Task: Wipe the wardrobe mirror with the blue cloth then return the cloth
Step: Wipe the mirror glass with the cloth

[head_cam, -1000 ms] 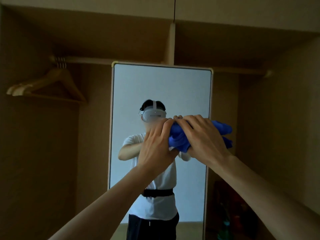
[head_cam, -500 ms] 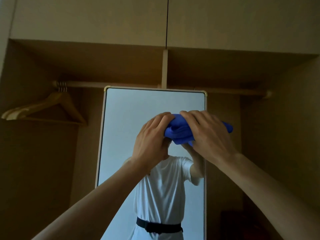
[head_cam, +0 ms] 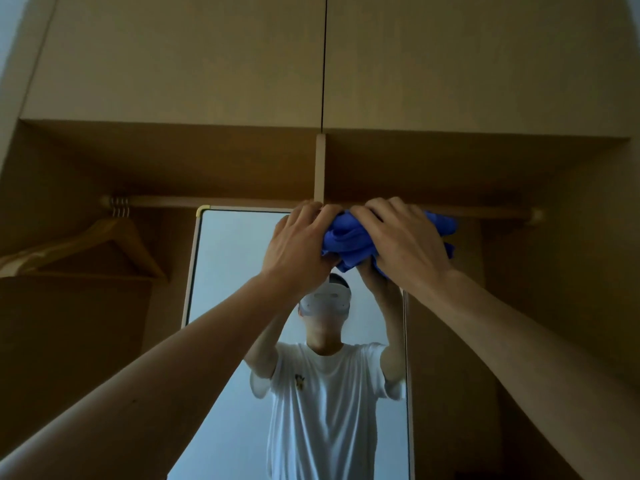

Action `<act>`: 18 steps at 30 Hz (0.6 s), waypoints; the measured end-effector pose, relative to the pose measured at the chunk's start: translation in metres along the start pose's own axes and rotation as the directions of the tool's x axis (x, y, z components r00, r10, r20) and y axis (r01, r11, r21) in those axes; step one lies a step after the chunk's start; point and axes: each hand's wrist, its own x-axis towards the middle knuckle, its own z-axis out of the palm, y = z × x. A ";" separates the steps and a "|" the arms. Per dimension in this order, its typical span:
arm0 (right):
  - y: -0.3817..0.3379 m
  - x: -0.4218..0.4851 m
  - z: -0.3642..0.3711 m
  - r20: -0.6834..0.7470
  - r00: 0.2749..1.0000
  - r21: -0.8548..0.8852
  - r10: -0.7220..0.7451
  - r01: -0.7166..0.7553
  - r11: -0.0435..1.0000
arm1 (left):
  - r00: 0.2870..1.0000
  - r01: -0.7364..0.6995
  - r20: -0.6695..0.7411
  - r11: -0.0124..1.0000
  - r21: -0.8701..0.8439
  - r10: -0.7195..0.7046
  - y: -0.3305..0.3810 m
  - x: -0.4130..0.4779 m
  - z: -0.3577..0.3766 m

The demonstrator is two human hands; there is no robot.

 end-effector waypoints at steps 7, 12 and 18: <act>0.006 0.004 0.009 -0.013 1.000 0.019 0.000 0.000 1.000 | 0.998 -0.034 0.055 0.999 0.021 0.033 -0.010 0.011 0.004; 0.008 0.007 0.012 -0.012 1.000 0.076 0.016 -0.015 0.997 | 0.999 -0.020 0.049 1.000 -0.003 0.020 -0.013 0.012 0.010; 0.006 0.003 0.016 -0.016 0.999 0.148 0.042 -0.039 0.988 | 0.998 -0.024 -0.059 0.997 -0.075 0.019 -0.007 0.004 0.019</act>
